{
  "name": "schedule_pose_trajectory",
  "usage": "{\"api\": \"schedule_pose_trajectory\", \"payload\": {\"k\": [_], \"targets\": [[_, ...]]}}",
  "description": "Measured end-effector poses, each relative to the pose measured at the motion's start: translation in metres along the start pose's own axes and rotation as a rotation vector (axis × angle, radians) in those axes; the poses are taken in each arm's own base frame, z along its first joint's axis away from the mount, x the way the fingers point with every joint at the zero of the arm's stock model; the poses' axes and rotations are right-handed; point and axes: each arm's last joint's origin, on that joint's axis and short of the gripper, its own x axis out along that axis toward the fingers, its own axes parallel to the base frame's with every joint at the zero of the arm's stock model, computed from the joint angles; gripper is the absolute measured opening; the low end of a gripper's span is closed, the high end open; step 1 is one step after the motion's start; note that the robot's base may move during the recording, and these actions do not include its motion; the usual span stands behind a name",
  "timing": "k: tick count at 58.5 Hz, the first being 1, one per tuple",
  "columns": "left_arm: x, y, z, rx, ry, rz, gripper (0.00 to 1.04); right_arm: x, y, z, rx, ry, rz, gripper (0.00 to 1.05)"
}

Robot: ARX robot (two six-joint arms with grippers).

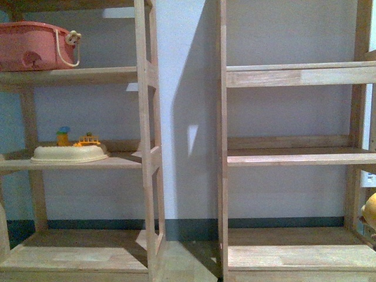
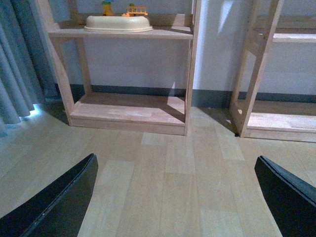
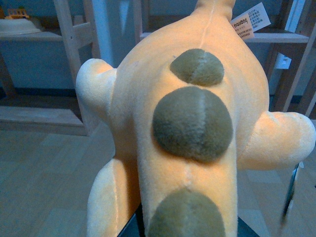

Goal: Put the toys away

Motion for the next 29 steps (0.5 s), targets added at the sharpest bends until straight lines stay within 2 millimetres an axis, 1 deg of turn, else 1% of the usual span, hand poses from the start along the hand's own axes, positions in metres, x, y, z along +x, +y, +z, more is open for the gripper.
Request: {"api": "schedule_pose_trajectory", "payload": {"k": [29], "targets": [[0.0000,0.0000,0.0000,0.000,0.000,0.000,0.98,0.0000,0.0000,0.0000,0.000,0.000,0.000,0.07]]}}
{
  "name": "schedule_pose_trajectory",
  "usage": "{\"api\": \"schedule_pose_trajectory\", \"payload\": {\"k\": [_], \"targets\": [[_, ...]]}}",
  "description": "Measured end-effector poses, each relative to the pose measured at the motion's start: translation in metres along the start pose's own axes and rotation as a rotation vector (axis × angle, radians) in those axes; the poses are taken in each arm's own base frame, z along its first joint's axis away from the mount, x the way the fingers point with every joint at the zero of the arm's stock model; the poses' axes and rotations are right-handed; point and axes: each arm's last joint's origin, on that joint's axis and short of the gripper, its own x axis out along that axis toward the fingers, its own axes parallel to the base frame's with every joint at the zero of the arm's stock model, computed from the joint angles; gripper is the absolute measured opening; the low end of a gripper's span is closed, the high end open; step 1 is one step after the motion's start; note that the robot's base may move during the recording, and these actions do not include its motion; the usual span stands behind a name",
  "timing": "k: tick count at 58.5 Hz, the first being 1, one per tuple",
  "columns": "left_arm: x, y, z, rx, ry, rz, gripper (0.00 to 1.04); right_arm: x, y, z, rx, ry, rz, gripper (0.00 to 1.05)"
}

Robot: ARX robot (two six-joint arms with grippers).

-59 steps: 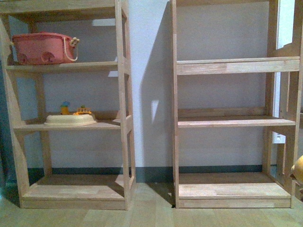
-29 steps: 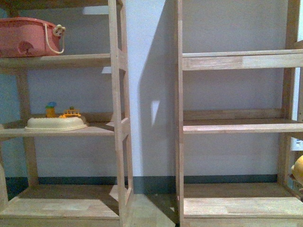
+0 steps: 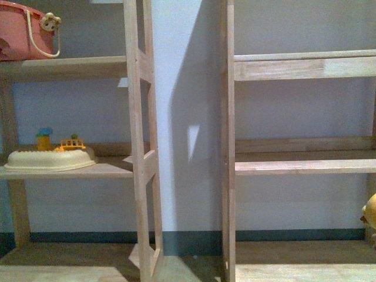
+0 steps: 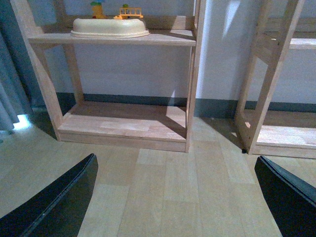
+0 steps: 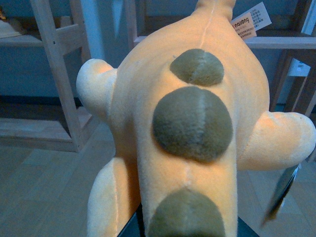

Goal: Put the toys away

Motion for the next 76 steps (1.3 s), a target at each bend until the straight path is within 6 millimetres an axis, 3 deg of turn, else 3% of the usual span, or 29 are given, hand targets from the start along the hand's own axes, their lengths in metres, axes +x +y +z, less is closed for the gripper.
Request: {"api": "schedule_pose_trajectory", "payload": {"k": [70,76], "targets": [[0.0000,0.0000,0.0000,0.000,0.000,0.000,0.98,0.0000,0.0000,0.0000,0.000,0.000,-0.002,0.07],[0.0000,0.0000,0.0000,0.000,0.000,-0.001,0.98,0.0006,0.0002,-0.0033,0.103,0.094,-0.050,0.07]]}}
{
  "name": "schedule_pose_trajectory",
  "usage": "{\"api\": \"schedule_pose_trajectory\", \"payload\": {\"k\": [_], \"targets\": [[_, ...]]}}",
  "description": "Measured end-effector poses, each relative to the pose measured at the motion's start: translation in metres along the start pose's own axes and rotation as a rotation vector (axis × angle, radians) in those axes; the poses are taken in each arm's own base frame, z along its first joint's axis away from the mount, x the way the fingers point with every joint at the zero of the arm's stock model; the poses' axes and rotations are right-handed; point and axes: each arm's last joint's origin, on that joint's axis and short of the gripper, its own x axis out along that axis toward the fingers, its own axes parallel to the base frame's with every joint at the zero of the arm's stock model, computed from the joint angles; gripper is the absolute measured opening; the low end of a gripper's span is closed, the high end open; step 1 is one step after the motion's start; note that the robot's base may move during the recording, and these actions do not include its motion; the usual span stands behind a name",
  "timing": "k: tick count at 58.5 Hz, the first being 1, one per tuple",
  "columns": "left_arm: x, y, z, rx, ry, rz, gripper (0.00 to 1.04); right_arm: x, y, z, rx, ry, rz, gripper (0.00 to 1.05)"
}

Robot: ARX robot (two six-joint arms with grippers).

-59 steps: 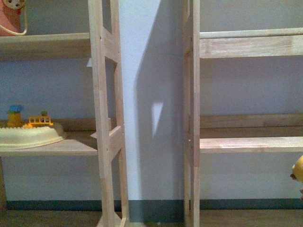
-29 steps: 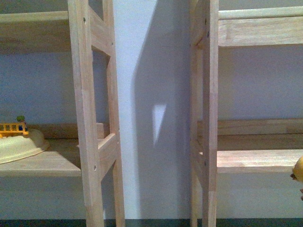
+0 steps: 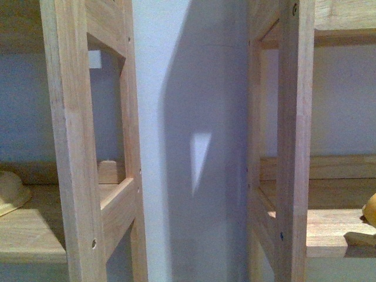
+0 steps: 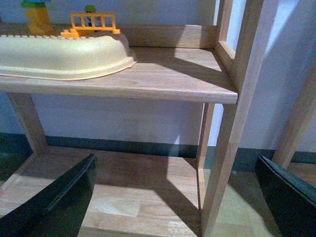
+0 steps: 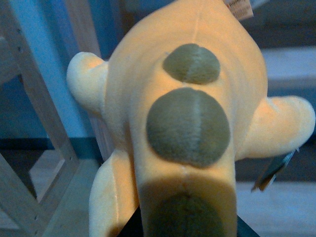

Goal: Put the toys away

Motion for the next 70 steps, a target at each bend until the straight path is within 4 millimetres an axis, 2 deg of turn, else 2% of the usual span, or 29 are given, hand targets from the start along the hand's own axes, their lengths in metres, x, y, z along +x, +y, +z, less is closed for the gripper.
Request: {"api": "schedule_pose_trajectory", "payload": {"k": [6,10,54,61,70], "targets": [[0.000,0.000,0.000,0.000,0.000,0.000,0.98,0.003,0.001,0.001,0.061,0.034,-0.036,0.07],[0.000,0.000,0.000,0.000,0.000,0.000,0.98,0.003,0.003,0.011,0.066,0.014,-0.050,0.07],[0.000,0.000,0.000,0.000,0.000,0.000,0.98,-0.014,0.051,0.159,-0.180,-0.256,-0.111,0.07],[0.000,0.000,0.000,0.000,0.000,0.000,0.98,-0.014,0.055,0.179,-0.233,-0.281,-0.120,0.07],[0.000,0.000,0.000,0.000,0.000,0.000,0.98,-0.015,0.053,0.216,-0.290,-0.316,-0.146,0.07]]}}
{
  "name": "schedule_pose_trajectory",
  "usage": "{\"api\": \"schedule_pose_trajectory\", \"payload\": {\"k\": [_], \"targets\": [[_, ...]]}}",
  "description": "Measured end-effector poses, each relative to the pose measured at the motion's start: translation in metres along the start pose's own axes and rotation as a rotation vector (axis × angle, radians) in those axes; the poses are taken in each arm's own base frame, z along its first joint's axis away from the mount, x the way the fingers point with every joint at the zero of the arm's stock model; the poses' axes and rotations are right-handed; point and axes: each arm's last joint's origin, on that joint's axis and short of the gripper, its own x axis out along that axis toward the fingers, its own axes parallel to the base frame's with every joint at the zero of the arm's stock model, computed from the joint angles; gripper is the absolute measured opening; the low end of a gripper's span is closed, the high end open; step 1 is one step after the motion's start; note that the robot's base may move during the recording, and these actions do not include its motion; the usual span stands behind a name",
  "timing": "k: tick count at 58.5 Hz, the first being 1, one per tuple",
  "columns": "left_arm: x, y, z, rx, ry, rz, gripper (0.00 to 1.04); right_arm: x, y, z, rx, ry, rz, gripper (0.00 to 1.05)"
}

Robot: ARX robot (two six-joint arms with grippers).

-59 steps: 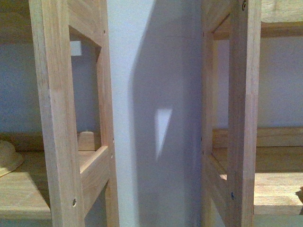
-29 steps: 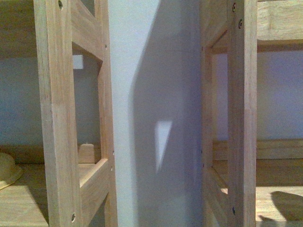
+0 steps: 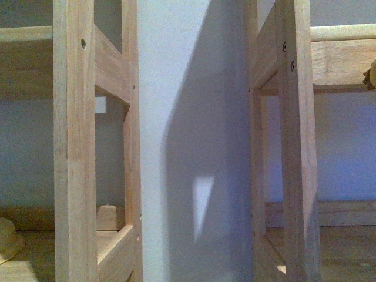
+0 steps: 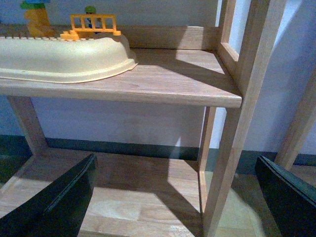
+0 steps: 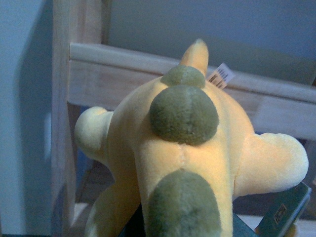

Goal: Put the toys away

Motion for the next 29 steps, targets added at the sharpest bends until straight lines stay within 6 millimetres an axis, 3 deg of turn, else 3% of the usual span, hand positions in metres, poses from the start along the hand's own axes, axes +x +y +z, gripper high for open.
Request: {"api": "schedule_pose_trajectory", "payload": {"k": [12,29], "targets": [[0.000,0.000,0.000,0.000,0.000,0.000,0.98,0.011,-0.011,0.045,-0.045,-0.051,-0.042,0.07],[0.000,0.000,0.000,0.000,0.000,0.000,0.98,0.017,-0.012,0.100,-0.078,-0.159,-0.025,0.07]]}}
